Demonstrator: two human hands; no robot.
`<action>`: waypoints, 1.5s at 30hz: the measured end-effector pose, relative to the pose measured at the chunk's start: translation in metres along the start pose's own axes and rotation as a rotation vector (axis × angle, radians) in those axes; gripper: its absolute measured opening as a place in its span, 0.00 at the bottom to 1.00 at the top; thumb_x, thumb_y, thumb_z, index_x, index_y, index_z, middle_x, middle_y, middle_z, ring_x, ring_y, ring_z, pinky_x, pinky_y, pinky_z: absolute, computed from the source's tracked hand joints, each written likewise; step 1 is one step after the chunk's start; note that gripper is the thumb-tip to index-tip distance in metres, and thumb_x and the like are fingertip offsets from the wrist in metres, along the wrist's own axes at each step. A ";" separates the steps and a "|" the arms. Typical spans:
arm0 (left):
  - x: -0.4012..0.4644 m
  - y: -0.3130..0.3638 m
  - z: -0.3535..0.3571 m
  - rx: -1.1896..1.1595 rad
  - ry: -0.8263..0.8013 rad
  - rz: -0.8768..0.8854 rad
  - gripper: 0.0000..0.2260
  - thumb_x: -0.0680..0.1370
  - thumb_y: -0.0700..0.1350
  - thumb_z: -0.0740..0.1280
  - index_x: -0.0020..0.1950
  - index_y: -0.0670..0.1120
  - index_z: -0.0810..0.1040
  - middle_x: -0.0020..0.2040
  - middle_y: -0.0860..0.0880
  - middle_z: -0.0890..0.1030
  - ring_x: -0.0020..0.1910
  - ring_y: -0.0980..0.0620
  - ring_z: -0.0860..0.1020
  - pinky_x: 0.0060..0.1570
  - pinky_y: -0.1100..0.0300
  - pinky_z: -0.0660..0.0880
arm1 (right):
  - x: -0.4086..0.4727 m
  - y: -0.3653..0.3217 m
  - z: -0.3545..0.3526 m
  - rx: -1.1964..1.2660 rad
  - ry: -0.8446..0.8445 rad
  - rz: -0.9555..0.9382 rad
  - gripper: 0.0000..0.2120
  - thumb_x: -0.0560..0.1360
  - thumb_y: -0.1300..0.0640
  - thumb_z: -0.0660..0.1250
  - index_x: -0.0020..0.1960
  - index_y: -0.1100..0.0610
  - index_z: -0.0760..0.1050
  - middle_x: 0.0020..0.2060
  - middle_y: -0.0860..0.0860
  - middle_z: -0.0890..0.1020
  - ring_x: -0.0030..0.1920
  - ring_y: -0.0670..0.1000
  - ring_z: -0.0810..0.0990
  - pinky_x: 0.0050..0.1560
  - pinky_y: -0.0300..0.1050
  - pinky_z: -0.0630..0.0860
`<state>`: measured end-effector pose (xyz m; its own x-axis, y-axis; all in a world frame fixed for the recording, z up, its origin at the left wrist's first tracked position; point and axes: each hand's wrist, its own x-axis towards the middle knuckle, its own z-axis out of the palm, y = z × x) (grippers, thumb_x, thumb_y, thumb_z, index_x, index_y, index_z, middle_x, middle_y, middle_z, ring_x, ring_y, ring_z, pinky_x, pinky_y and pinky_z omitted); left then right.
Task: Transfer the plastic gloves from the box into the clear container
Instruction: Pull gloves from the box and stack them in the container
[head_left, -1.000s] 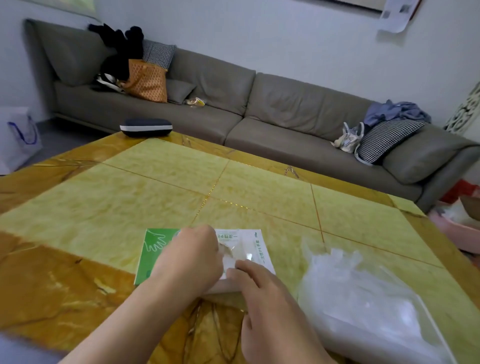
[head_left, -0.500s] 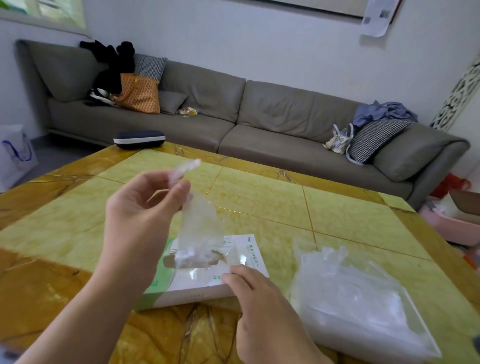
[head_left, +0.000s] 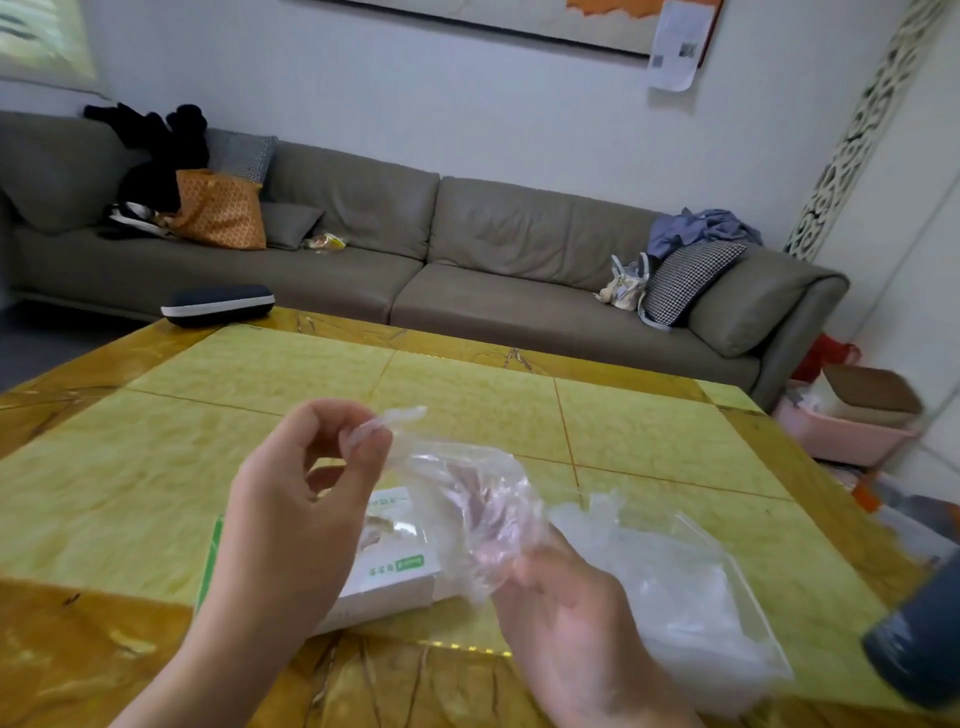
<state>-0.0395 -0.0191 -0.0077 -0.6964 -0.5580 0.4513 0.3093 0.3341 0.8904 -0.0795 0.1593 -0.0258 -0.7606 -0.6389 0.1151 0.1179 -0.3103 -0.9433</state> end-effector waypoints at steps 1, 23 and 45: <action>-0.001 -0.001 -0.002 0.020 -0.004 0.009 0.03 0.78 0.48 0.71 0.47 0.56 0.80 0.44 0.53 0.83 0.43 0.52 0.84 0.42 0.58 0.82 | -0.002 -0.001 -0.004 0.104 -0.025 0.004 0.30 0.67 0.56 0.69 0.69 0.61 0.81 0.68 0.60 0.81 0.72 0.59 0.76 0.75 0.57 0.66; -0.008 -0.004 0.040 -0.490 -0.606 -0.850 0.54 0.44 0.66 0.85 0.64 0.41 0.81 0.57 0.39 0.85 0.55 0.42 0.85 0.49 0.46 0.82 | -0.025 -0.051 -0.036 -0.288 0.303 -0.035 0.12 0.86 0.56 0.64 0.55 0.47 0.86 0.32 0.57 0.82 0.24 0.51 0.69 0.21 0.38 0.64; -0.036 0.039 0.088 -0.463 -0.656 -0.508 0.12 0.71 0.46 0.79 0.50 0.40 0.87 0.46 0.39 0.84 0.45 0.46 0.84 0.51 0.54 0.79 | -0.061 -0.086 -0.103 -0.236 0.102 0.220 0.13 0.80 0.59 0.72 0.62 0.49 0.85 0.40 0.60 0.75 0.27 0.51 0.68 0.24 0.41 0.57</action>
<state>-0.0590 0.0806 0.0056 -0.9995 0.0314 0.0051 -0.0027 -0.2441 0.9697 -0.1083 0.2974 0.0161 -0.7950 -0.5947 -0.1199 0.1445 0.0064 -0.9895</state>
